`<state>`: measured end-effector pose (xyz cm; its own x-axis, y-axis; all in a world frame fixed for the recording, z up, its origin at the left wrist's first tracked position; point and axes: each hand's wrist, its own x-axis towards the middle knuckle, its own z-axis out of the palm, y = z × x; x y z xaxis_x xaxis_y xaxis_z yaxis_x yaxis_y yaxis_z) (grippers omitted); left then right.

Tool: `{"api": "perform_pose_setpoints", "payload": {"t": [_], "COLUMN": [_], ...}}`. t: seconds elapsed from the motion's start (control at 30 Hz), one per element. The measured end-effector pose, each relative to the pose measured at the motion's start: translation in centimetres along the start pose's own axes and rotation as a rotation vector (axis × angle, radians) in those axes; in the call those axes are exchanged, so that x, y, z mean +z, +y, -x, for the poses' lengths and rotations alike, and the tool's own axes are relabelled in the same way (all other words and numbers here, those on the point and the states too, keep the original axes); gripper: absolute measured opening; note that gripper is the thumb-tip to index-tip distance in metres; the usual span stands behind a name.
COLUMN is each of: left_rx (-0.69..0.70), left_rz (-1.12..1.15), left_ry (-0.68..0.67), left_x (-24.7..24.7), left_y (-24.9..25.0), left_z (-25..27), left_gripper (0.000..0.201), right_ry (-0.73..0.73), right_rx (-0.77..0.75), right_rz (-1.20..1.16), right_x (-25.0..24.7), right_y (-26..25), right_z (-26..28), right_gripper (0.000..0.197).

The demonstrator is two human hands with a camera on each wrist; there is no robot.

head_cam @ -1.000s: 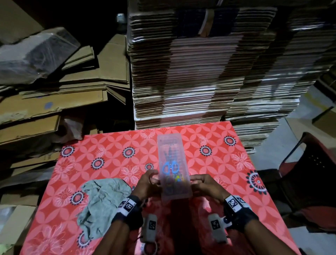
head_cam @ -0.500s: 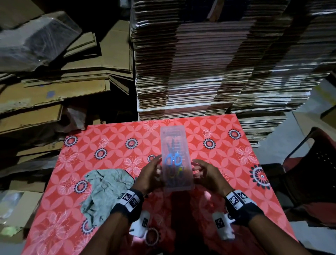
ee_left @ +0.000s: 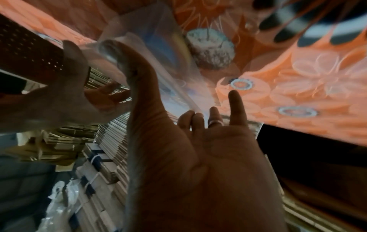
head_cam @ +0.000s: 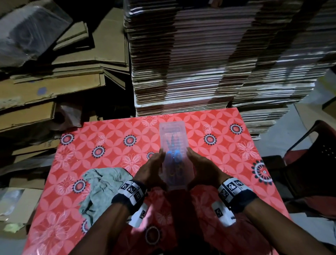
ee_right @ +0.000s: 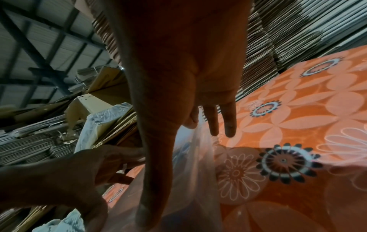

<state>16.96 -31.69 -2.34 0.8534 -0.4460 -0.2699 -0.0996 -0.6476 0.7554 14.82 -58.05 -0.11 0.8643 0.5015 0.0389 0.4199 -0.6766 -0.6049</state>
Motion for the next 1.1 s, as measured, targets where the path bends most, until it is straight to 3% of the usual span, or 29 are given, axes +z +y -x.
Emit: {"api": "perform_pose_setpoints", "payload": {"t": [0.1,0.17,0.23,0.3,0.4,0.53,0.67,0.93,1.1], "left_rx": [-0.001,0.001,-0.027,-0.038,-0.029,-0.089,-0.137,-0.091,-0.085], "left_rz": [0.036,-0.061,-0.13,-0.163,-0.417,-0.451,-0.487,-0.433,-0.551], "left_ry": [-0.016,-0.035,-0.036,-0.005,0.014,-0.074,-0.128,-0.034,-0.056], "left_x": [0.0,-0.3,-0.6,-1.0,-2.2,-3.5,-4.5,-3.9,-5.8], "left_y": [-0.8,-0.5,0.0,0.8,2.7,3.8,3.5,1.0,3.5], "left_z": [-0.2,-0.2,-0.1,-0.2,-1.1,-3.8,-5.5,-6.2,-7.4], "left_gripper": [0.148,0.145,0.143,0.138,0.128,0.147,0.151,0.148,0.137], "right_ry": [-0.076,-0.039,-0.109,-0.177,-0.178,-0.233,-0.297,-0.324,-0.295], "right_rx": [0.031,0.071,0.149,0.209,0.231,0.355,0.407,0.339,0.332], "right_rz": [0.053,0.064,0.044,-0.038,0.056,0.054,0.083,0.108,0.141], "right_x": [0.0,-0.1,-0.7,-0.6,-2.0,-2.5,-2.6,-2.3,-3.4], "right_y": [-0.3,0.2,0.0,0.4,0.4,0.7,0.8,1.3,2.1], "right_z": [-0.5,-0.6,-0.6,-0.7,-2.5,-5.3,-7.0,-7.8,-8.4], "right_gripper": [0.114,0.117,0.111,0.125,0.128,0.142,0.151,0.152,0.145]}}
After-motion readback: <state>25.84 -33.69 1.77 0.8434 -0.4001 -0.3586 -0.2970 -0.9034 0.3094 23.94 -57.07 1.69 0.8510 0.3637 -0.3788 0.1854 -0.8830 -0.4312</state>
